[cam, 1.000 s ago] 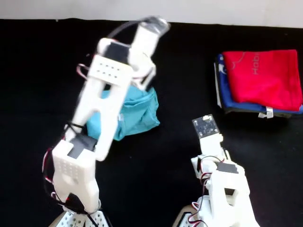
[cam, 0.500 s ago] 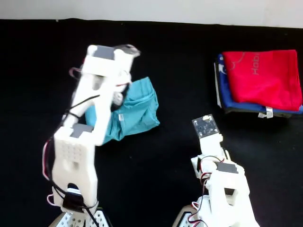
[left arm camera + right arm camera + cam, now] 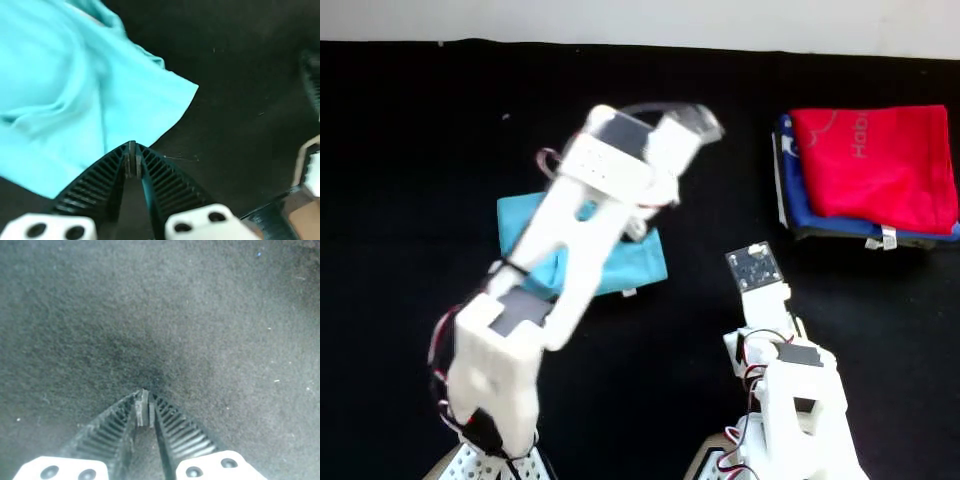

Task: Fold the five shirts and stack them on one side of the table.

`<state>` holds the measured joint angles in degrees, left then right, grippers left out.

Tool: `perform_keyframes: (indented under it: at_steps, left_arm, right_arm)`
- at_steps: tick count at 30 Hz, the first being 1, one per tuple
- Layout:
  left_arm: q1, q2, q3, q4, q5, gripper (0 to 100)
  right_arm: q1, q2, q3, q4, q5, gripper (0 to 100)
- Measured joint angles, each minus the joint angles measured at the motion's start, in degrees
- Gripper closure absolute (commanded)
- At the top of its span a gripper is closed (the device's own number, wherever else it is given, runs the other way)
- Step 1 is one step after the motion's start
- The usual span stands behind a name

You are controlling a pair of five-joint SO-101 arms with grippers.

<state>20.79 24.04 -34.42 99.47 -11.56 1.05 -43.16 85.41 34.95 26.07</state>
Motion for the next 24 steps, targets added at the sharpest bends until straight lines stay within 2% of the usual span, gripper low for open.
perform_keyframes:
  at_steps: [7,11,17,21,24]
  left_arm:
    - [-15.12,-1.41,0.18,-3.6,0.0,99]
    - [-18.29,4.48,0.18,-5.63,0.0,99]
    - [-16.53,13.71,0.18,-8.26,0.09,99]
    - [-10.2,14.95,0.18,-8.18,1.14,99]
    - [-4.66,15.03,0.18,-5.01,4.13,99]
  right_arm:
    - [0.0,0.0,0.0,-0.18,0.0,99.3]
    - [0.0,0.0,0.0,-0.18,0.0,99.3]
    - [0.0,0.0,0.0,-0.18,0.0,99.3]
    - [0.0,0.0,0.0,-0.18,0.0,99.3]
    - [0.0,0.0,0.0,-0.18,0.0,99.3]
